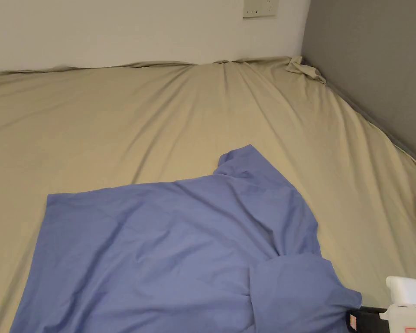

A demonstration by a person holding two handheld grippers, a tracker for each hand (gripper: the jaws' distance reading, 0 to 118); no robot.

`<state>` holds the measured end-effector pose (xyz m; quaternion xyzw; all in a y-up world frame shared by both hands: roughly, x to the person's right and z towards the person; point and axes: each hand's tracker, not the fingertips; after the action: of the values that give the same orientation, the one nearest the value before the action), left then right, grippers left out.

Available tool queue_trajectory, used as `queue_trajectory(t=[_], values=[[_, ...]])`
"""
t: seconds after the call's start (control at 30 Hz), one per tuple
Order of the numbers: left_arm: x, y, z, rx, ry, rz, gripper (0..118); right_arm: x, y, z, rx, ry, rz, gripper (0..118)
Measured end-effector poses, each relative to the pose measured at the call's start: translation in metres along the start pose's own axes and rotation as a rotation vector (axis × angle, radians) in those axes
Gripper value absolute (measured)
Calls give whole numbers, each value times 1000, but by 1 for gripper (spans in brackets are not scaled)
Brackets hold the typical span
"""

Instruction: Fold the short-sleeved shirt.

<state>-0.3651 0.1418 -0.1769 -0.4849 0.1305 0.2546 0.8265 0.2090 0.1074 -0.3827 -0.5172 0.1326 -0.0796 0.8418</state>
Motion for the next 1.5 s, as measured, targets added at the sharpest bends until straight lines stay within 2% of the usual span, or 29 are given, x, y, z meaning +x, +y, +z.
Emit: queue_trajectory(t=[0.13,0.23,0.33,0.47,0.53,0.6,0.83,0.9,0.97,1.0,1.03,1.07,1.1,1.13,1.17,1.2,1.3,1.37,1.4,1.43,1.47,1.5], values=[[19,21,12,17,-23,82,8,-11,34,2,6,-11,-90,7],[19,48,2,40,-19,98,8,-27,72,-9,31,-10,-81,7],[23,77,-12,62,-21,81,8,-43,110,-27,67,-48,-25,7],[24,117,-32,88,-50,141,8,-61,158,-56,87,-52,-5,7],[30,137,-45,101,-17,128,8,-73,178,-75,99,-97,48,7],[35,160,-71,93,9,109,8,-80,192,-98,85,-113,47,7],[47,186,-168,18,198,8,8,-87,194,-175,29,-223,74,7],[39,181,-199,-36,235,-21,8,-88,187,-192,-22,-251,121,7],[41,178,-191,54,223,-26,8,-101,176,-176,26,-276,198,7],[46,179,-184,33,226,-21,8,-106,175,-173,31,-290,225,7],[48,179,-183,34,231,-28,8,-107,176,-174,14,-287,217,8],[46,180,-181,32,228,-36,20,-108,179,-172,6,-288,227,23],[44,182,-175,35,208,-35,55,-105,189,-165,6,-301,247,53],[47,183,-159,37,148,9,99,-106,192,-152,53,-317,266,90],[46,184,-142,29,101,51,118,-107,194,-131,112,-268,250,110],[48,180,-113,118,-1,55,117,-109,193,-104,186,-206,240,111],[54,177,-50,290,-19,-26,118,-107,183,-41,310,-134,231,110],[58,159,-26,318,-6,-55,118,-102,166,-13,364,-81,203,110],[54,129,-29,292,-21,-57,118,-101,153,-4,352,-102,198,108],[53,112,-26,241,-29,-81,118,-100,136,5,348,-101,188,99],[51,93,-27,169,-20,-84,92,-98,116,11,344,-81,177,57],[49,72,-28,162,-17,-79,24,-92,96,6,344,-15,174,8]])
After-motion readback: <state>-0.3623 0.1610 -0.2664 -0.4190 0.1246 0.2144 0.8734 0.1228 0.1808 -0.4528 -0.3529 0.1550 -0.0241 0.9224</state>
